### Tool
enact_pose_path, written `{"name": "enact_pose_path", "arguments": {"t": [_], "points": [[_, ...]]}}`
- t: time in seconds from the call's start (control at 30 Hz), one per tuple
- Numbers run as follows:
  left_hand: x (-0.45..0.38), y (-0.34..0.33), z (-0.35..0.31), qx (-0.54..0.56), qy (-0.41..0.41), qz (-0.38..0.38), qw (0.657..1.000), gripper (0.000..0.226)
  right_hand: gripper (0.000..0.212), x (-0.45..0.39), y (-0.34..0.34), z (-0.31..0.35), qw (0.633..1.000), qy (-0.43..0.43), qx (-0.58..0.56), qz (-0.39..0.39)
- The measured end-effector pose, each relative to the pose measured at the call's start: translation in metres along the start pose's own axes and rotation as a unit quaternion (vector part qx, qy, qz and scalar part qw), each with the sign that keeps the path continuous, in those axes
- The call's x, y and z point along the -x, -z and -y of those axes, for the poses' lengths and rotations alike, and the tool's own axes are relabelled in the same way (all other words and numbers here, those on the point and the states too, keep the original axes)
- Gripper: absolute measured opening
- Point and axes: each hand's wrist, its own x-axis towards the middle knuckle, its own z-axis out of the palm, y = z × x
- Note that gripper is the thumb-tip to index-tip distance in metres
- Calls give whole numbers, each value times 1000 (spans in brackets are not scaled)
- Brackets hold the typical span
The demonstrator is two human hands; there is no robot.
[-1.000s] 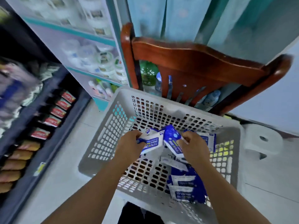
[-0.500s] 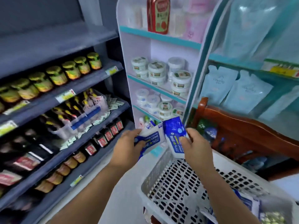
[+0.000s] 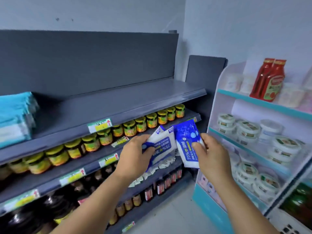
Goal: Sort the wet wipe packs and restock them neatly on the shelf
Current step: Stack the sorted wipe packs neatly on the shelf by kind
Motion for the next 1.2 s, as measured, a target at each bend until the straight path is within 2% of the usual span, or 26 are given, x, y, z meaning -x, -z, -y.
{"name": "enact_pose_path", "arguments": {"t": [0.17,0.3,0.4,0.53,0.63,0.7,0.77,0.93,1.2], "points": [[-22,57,28,-18,44,-83,995,16,5,-30,-46,59,998,50,-24,13],[-46,88,49,-86,93,-103,987,10,12,-60,-79,93,994,96,-50,35],[-69,103,66,-88,124,-126,980,11,13,-88,-106,111,990,117,-67,44],[-112,114,91,-28,154,-202,967,8,10,-135,-146,126,986,117,-108,42],[-154,121,103,118,189,-253,942,8,11,-174,-172,140,982,106,-146,56],[-179,123,106,256,212,-257,907,11,9,-197,-190,151,977,100,-171,75],[-198,124,110,322,222,-247,887,13,10,-218,-206,163,972,94,-194,98],[-226,134,127,312,217,-188,906,19,17,-253,-242,179,966,93,-195,142],[-252,146,166,311,298,-192,882,15,14,-266,-285,188,961,113,-151,203]]}}
